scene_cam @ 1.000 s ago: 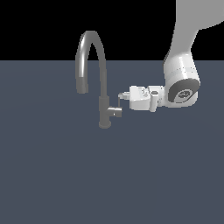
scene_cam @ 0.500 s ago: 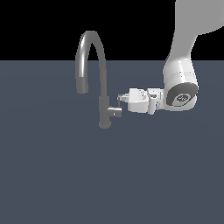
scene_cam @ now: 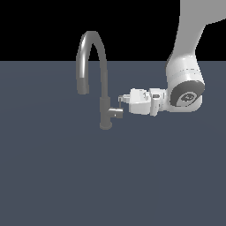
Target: Turn on the faucet by rotating a designated handle.
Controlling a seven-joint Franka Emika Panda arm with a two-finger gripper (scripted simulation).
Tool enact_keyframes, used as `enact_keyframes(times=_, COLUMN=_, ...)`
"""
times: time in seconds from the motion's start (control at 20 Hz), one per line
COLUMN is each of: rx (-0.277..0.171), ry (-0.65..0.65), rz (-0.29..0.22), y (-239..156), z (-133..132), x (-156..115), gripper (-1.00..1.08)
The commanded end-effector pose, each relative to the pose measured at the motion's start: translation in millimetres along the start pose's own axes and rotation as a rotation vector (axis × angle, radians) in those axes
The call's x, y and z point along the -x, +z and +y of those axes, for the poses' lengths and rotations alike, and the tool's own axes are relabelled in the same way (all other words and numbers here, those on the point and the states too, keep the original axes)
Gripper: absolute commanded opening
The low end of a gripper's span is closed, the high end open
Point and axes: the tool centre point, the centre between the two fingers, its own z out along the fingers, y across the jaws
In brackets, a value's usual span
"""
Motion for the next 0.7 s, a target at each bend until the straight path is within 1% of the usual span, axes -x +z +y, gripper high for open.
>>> enact_keyframes(times=0.0, rx=0.002, ry=0.0, rz=-0.002, y=0.2, z=4.8, x=2.9, gripper=-1.0)
enact_keyframes(times=0.05, rx=-0.001, ry=0.0, rz=0.0, y=-0.1, z=1.5, x=0.2, gripper=-1.0)
enact_keyframes(times=0.6, rx=0.002, ry=-0.001, rz=-0.002, y=-0.1, z=36.6, x=0.4, gripper=-1.0)
enact_keyframes(times=0.65, rx=0.002, ry=-0.001, rz=-0.002, y=-0.1, z=36.6, x=0.4, gripper=-1.0)
